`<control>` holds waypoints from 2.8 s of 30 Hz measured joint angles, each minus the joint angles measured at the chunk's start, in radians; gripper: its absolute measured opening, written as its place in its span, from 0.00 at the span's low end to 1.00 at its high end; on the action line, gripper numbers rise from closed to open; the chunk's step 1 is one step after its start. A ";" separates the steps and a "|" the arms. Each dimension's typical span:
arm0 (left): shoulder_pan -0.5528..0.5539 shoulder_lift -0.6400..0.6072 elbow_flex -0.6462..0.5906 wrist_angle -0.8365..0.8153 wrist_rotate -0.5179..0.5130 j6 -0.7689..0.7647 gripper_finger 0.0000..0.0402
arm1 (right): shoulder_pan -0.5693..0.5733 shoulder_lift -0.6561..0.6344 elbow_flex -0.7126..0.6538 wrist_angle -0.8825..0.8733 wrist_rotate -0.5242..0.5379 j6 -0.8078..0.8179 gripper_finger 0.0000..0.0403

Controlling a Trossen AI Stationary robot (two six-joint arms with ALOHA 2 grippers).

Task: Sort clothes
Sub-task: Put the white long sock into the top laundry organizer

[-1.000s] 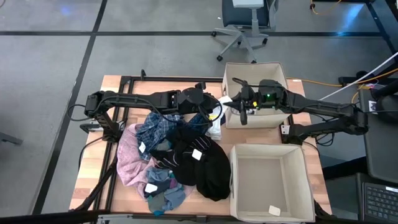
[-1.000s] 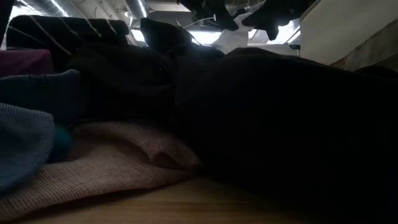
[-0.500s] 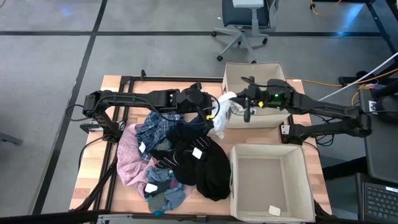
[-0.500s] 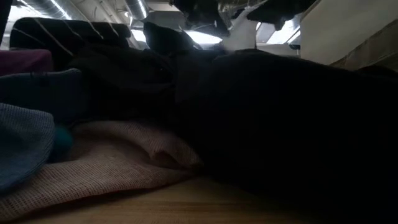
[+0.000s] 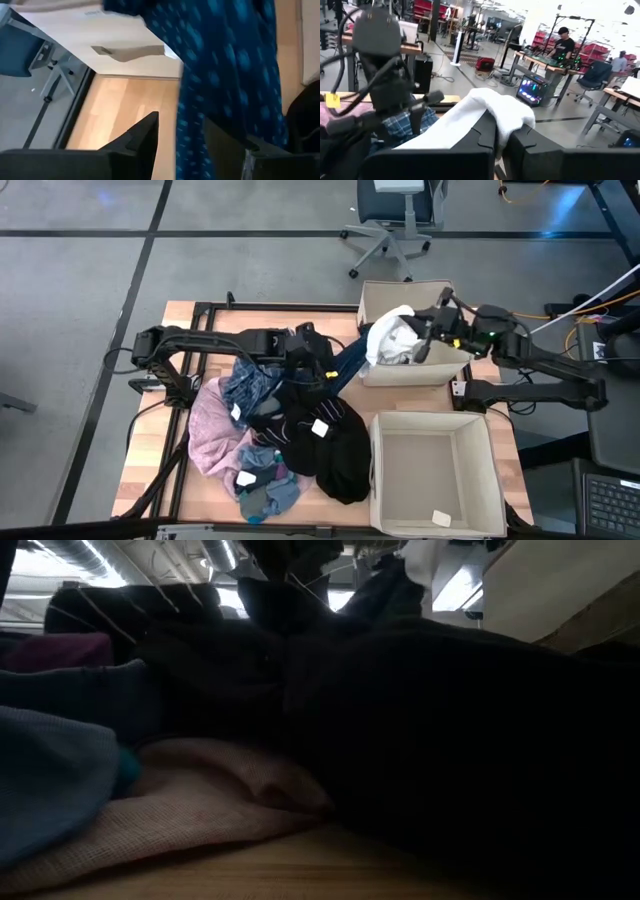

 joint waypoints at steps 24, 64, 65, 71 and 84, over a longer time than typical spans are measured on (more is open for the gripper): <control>0.059 -0.149 -0.114 0.250 0.217 -0.040 0.48 | 0.001 -0.009 0.001 -0.054 -0.002 -0.023 0.05; 0.067 -0.014 -0.179 -0.027 -0.183 -0.024 0.01 | 0.001 -0.065 0.002 0.129 0.161 -0.217 0.05; 0.064 -0.014 -0.179 -0.038 -0.183 -0.033 0.01 | 0.001 -0.066 0.002 0.140 0.211 -0.258 0.05; 0.035 -0.014 -0.179 -0.058 -0.183 -0.046 0.05 | 0.001 -0.060 0.002 0.074 0.589 -0.446 0.05; 0.021 -0.019 -0.164 -0.068 -0.181 -0.037 0.29 | 0.001 -0.043 0.002 -0.395 0.617 -0.136 0.05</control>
